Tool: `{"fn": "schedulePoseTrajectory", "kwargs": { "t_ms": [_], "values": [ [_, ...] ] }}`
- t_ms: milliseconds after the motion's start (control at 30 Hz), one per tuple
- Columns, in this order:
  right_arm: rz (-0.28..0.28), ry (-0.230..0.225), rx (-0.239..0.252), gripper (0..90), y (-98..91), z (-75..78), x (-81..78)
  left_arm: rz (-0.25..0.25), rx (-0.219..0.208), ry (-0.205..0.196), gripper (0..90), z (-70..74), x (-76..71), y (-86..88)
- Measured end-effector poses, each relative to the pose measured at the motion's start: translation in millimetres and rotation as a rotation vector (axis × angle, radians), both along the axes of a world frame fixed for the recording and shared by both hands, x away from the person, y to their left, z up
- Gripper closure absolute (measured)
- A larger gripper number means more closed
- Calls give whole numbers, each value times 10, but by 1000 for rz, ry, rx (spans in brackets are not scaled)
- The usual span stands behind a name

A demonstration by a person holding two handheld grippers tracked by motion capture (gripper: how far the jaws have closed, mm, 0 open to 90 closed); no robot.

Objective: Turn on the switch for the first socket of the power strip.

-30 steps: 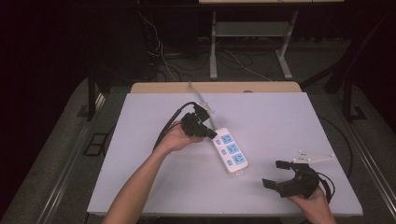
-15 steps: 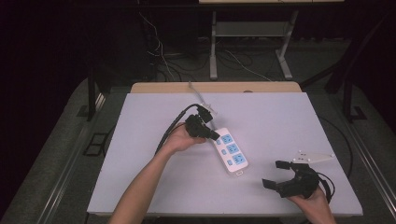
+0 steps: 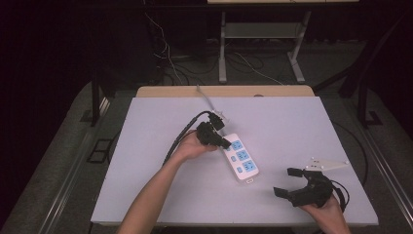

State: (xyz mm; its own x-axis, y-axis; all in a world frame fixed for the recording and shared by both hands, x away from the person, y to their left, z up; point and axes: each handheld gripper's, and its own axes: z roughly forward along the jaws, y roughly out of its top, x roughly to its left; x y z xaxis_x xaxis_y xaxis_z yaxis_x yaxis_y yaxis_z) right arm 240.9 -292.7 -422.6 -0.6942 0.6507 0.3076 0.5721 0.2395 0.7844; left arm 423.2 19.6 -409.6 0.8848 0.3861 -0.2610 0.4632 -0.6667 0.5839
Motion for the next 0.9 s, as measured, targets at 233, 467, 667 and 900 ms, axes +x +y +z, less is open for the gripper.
{"fn": "schedulePoseTrajectory", "kwargs": {
  "t_ms": [233, 467, 667, 900],
  "values": [
    [-1, -4, 3, 2, -7, 5, -5, -13, -7, 3, 894, -16, 14, 6],
    [9, -6, -2, 2, 12, 6, -27, -14, -43, 37, 896, -66, 73, 45],
    [6, -6, 2, 2, -5, 8, -28, -19, -54, 49, 897, -84, 85, 60],
    [-4, -13, 7, 2, -28, 16, -29, -8, -37, 39, 898, -84, 65, 47]
  ]
}}
